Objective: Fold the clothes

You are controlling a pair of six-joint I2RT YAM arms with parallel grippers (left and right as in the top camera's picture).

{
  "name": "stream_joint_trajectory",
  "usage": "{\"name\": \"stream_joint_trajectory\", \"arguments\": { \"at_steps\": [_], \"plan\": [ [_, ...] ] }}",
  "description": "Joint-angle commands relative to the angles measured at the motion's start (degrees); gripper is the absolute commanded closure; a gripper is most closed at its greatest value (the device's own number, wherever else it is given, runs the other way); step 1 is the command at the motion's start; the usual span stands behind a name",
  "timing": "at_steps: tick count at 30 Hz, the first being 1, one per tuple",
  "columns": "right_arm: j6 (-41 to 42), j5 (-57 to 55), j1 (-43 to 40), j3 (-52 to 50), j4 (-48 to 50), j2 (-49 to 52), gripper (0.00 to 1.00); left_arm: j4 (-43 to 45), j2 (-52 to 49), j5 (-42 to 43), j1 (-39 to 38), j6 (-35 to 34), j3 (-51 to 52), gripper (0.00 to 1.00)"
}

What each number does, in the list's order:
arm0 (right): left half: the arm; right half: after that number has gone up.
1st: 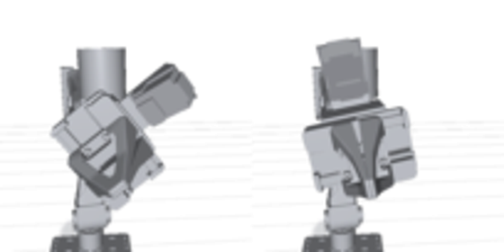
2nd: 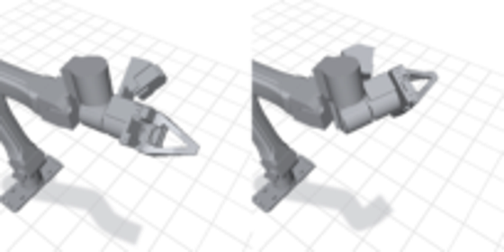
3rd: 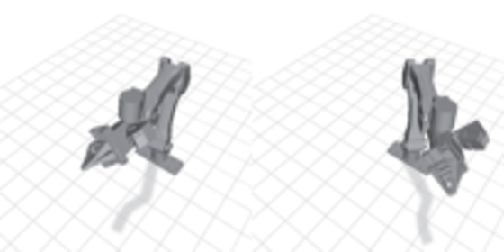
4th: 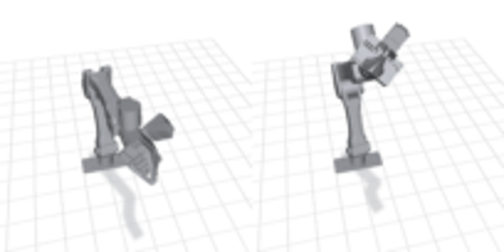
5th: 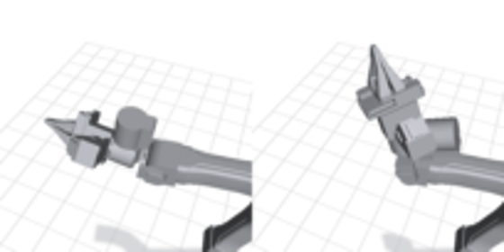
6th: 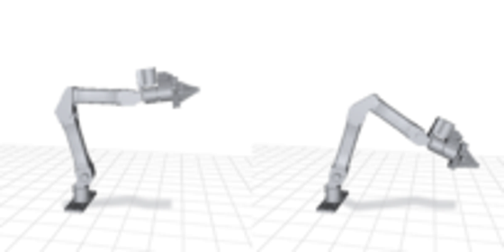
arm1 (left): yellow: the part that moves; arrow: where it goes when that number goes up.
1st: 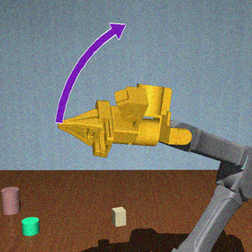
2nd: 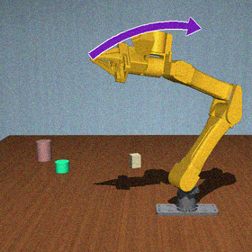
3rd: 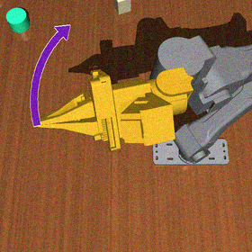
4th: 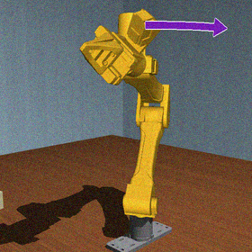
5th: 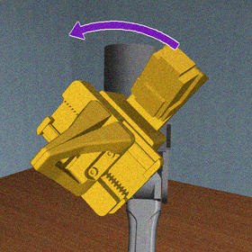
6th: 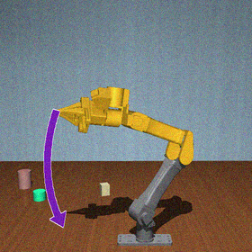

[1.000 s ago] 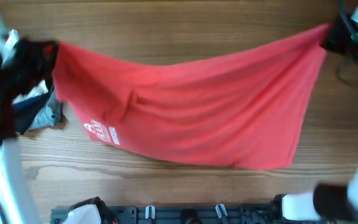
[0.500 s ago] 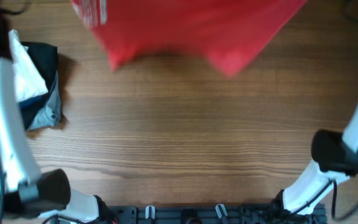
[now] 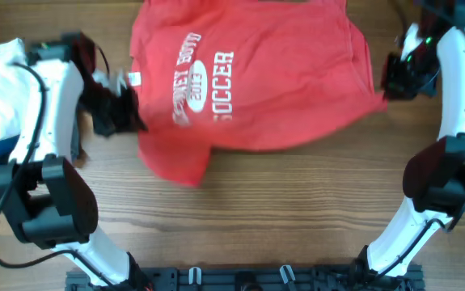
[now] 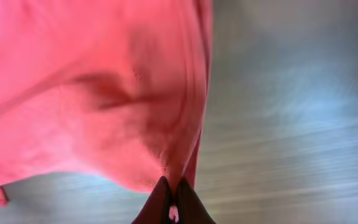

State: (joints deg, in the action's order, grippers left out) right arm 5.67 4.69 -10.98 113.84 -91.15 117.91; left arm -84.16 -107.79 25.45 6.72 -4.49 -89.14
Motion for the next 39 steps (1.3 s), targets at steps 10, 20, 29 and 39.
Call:
{"name": "stream_joint_trajectory", "arguments": {
  "at_steps": [10,20,29,39],
  "plan": [
    [1.86,-0.02,-12.04,-28.94,8.76,-17.94,0.96,13.79,22.82,-1.60,4.83,-3.50,35.43,0.96],
    [0.48,3.67,-14.73,-37.27,13.86,-27.74,0.96,17.64,43.93,-1.44,13.81,-8.63,36.70,0.96],
    [-0.96,5.88,-7.69,-37.38,24.92,-26.58,0.96,35.26,38.23,-0.63,12.61,-14.27,36.70,0.96],
    [3.48,5.25,-7.10,-37.38,35.54,-17.92,0.96,58.07,21.59,3.72,11.56,-17.05,36.70,0.96]
  ]
}}
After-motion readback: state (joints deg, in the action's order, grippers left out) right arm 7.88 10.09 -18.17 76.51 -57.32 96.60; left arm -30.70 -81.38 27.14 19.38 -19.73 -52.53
